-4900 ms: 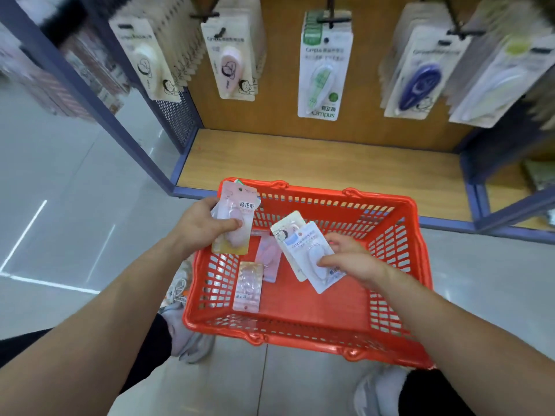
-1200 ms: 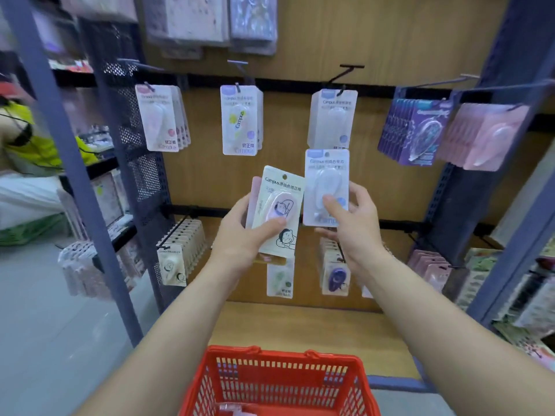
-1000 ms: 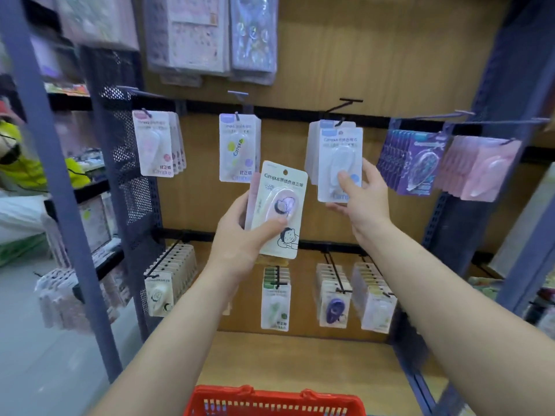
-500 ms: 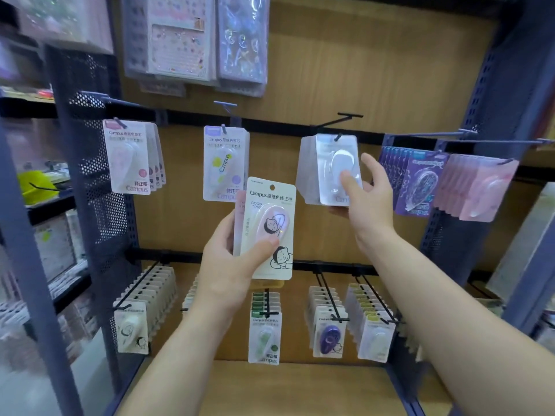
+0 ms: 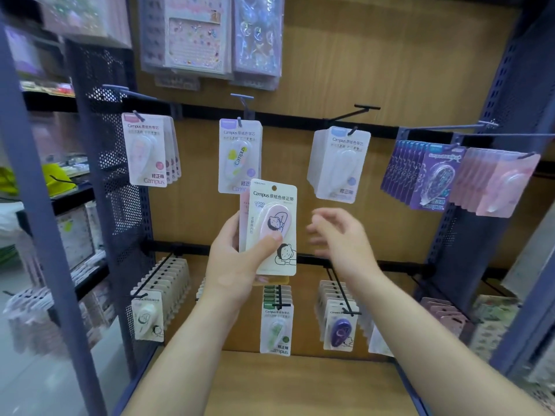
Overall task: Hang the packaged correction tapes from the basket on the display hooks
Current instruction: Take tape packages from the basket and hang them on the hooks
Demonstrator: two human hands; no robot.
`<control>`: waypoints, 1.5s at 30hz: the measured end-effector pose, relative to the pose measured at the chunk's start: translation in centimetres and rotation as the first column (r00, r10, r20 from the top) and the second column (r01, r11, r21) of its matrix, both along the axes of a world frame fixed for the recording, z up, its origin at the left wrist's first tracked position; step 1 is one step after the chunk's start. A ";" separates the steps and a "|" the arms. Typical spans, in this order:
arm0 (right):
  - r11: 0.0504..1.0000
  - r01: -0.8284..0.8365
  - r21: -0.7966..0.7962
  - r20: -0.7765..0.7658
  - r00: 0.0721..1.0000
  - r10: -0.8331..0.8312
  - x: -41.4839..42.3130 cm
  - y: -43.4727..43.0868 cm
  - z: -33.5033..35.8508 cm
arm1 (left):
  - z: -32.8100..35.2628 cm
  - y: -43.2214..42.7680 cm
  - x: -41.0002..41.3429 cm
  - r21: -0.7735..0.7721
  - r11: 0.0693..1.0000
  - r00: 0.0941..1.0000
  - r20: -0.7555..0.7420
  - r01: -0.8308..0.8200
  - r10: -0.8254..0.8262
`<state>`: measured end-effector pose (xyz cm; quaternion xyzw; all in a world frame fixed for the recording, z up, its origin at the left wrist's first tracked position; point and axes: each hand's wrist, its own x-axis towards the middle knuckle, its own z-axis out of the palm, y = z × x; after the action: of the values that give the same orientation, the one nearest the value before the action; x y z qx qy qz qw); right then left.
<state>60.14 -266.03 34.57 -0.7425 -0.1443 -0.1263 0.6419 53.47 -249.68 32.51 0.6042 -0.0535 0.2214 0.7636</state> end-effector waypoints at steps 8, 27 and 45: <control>0.967 -0.253 0.024 -0.053 0.966 0.254 -3.5 2.9 -2.2 | -0.8 1.2 -0.3 0.014 0.999 0.999 -0.018 0.037 -0.036; 0.955 -0.210 0.211 -0.169 0.954 0.247 -3.4 4.6 -3.7 | -2.5 4.7 -1.4 0.219 0.975 0.996 -0.066 -0.040 0.056; 0.999 -0.036 0.027 -0.480 0.876 0.045 -5.5 -5.2 -16.6 | -12.0 1.7 -2.1 0.322 0.946 0.923 -0.375 0.041 0.088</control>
<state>54.64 -271.21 17.95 -0.7417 0.0050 0.0743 0.6666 51.35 -248.00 20.46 0.7535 0.0693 0.0961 0.6467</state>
